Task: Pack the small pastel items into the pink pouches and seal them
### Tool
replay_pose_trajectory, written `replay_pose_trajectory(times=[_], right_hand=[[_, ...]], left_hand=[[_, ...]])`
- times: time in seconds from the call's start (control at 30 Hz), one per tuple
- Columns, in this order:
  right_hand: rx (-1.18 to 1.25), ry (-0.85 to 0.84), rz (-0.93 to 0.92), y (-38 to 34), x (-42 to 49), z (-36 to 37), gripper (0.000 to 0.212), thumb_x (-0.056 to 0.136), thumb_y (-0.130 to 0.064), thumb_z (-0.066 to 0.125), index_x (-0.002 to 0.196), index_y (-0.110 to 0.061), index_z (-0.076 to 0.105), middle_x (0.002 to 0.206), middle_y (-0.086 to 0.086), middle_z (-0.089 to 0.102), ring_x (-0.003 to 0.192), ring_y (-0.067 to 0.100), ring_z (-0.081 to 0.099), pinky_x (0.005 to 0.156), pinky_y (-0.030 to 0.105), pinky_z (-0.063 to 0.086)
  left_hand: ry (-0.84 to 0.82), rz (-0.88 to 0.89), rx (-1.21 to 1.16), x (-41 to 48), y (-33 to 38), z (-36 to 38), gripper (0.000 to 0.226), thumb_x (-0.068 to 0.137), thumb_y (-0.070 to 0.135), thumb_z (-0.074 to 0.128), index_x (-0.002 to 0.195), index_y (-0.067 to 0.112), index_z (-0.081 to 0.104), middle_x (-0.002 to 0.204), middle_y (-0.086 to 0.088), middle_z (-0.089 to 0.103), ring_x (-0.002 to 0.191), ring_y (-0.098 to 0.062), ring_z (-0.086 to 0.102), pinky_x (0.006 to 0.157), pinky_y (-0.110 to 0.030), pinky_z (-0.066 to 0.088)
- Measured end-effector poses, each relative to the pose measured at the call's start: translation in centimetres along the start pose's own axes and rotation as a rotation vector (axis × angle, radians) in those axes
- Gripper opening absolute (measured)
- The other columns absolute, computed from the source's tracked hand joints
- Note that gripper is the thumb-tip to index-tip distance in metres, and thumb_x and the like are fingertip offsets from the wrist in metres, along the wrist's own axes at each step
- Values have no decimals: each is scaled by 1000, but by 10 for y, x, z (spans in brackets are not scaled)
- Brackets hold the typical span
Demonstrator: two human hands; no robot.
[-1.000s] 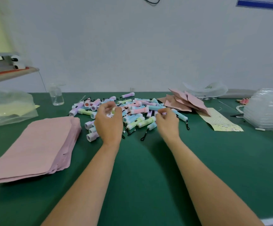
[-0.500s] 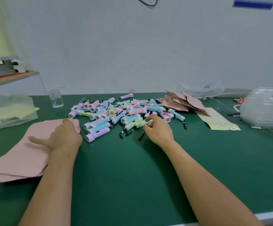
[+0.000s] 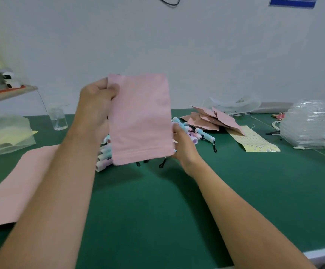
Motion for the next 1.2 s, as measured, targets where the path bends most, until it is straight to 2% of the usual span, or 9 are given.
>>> replay_pose_trajectory(times=[0.1, 0.23, 0.37, 0.53, 0.6, 0.7, 0.8, 1.0, 1.2], right_hand=[[244, -158, 16, -6, -3, -8, 73, 97, -75, 40, 121, -12, 67, 117, 14, 73, 107, 35, 71, 99, 54, 52], [271, -182, 11, -12, -3, -10, 91, 85, -87, 40, 108, -6, 72, 95, 17, 72, 81, 37, 71, 76, 40, 58], [-13, -67, -23, -4, 4, -9, 59, 88, -60, 58, 114, -9, 69, 87, 13, 67, 72, 29, 65, 58, 34, 55], [-54, -310, 114, 7, 4, -17, 18, 97, -16, 68, 107, -1, 71, 82, 16, 69, 82, 32, 68, 78, 42, 60], [-66, -392, 157, 8, 3, -17, 20, 97, -21, 72, 102, -1, 76, 94, 15, 76, 84, 28, 72, 86, 43, 60], [-108, -318, 136, 11, 3, -18, 26, 98, -25, 72, 104, 0, 75, 108, 19, 76, 88, 25, 74, 87, 40, 62], [-201, -125, -6, 9, 5, -19, 27, 98, -28, 72, 97, -2, 74, 91, 9, 78, 74, 18, 71, 73, 34, 61], [-445, 100, -266, 0, 5, -16, 33, 101, -30, 67, 86, -1, 73, 77, 9, 74, 53, 13, 60, 55, 28, 48], [-549, 186, -443, -2, 2, -12, 36, 95, -38, 74, 62, -26, 66, 52, -1, 59, 42, 11, 51, 50, 19, 42]], left_hand=[[293, -22, -102, 13, -27, 14, 35, 106, 0, 48, 89, 18, 73, 85, -1, 76, 74, -16, 70, 76, -31, 61], [514, -24, -90, 14, -83, 20, 32, 104, 2, 40, 91, 15, 66, 87, -1, 63, 78, -19, 53, 76, -31, 46], [590, 14, 48, -1, -130, 16, 24, 109, 10, 41, 98, 8, 62, 76, 2, 51, 68, -3, 46, 73, -22, 41], [629, 23, 104, -2, -145, 6, 25, 111, 15, 41, 107, -2, 58, 85, -5, 59, 72, -1, 51, 74, -28, 45], [604, 24, 129, -5, -149, 0, 31, 111, 18, 41, 130, 2, 60, 111, -13, 69, 95, -13, 62, 89, -29, 49], [571, 72, 98, -12, -157, -3, 51, 109, 20, 48, 159, 17, 40, 133, 3, 65, 115, 7, 59, 95, -9, 46], [502, 205, 246, -15, -158, -2, 59, 106, 24, 58, 160, 16, 36, 161, 1, 44, 150, -12, 38, 123, -36, 33], [133, 350, 529, -34, -155, 19, 40, 103, 33, 64, 142, 34, 55, 114, 20, 64, 112, -7, 52, 100, -29, 44], [-142, 406, 487, -47, -151, 35, 19, 100, 41, 69, 114, 32, 78, 103, 24, 74, 105, -8, 66, 92, -27, 51]])
Point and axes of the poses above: each hand's wrist, its own x-axis towards the middle knuckle, its own z-axis out of the palm, y = z × x, the point moved 1 cm from there along x, towards the middle knuckle
